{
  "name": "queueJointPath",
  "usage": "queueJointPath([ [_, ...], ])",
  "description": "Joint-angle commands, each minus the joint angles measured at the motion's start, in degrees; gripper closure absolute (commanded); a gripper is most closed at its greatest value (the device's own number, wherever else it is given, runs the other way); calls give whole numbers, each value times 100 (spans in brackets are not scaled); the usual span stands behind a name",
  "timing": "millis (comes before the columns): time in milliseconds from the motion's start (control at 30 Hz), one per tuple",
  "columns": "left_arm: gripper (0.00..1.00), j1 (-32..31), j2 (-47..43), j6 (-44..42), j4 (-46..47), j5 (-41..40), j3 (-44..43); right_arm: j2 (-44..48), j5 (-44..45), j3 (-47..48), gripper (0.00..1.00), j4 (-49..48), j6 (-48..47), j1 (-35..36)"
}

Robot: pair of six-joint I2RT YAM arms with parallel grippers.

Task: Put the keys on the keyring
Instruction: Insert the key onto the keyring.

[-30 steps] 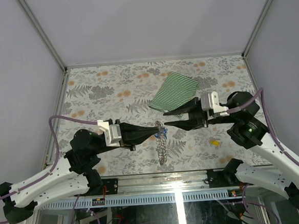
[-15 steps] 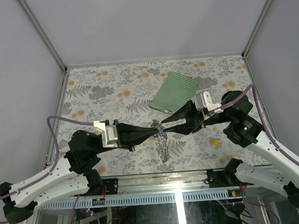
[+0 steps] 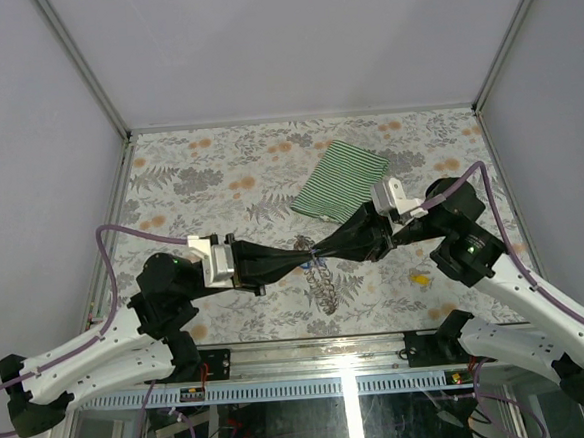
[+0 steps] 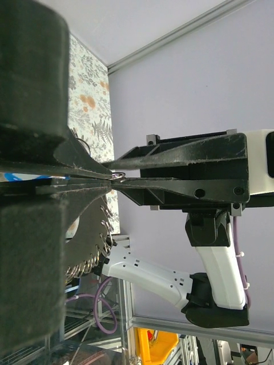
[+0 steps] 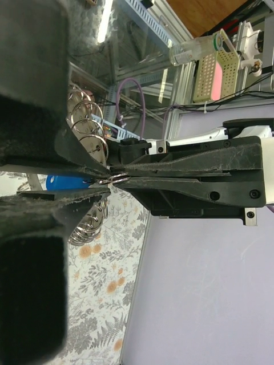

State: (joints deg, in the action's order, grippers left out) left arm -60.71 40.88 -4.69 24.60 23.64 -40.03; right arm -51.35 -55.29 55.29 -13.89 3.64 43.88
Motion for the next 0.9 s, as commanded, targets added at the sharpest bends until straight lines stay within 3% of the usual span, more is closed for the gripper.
queueJointPath([
  [0,100,-21,-18,12,670,45,-127,-19,-173,-7,89,-502,216,5],
  [67,100,-26,2,-4,670,40,-123,-11,-153,12,100,-489,204,3],
  [167,99,-29,-30,-69,526,35,-170,2,-68,218,100,59,-127,6],
  [333,79,-25,-155,-464,-518,-209,-458,-53,350,908,100,1898,-1321,3],
  [433,72,-29,-211,-760,-1323,-428,-719,-151,598,1261,100,2910,-1930,0],
  [700,68,-27,194,-1183,-3099,-825,-1451,-546,1494,2147,100,4689,-2627,138],
  [867,68,-25,470,-1200,-3266,-643,-1536,-883,2009,2688,100,5464,-2620,365],
])
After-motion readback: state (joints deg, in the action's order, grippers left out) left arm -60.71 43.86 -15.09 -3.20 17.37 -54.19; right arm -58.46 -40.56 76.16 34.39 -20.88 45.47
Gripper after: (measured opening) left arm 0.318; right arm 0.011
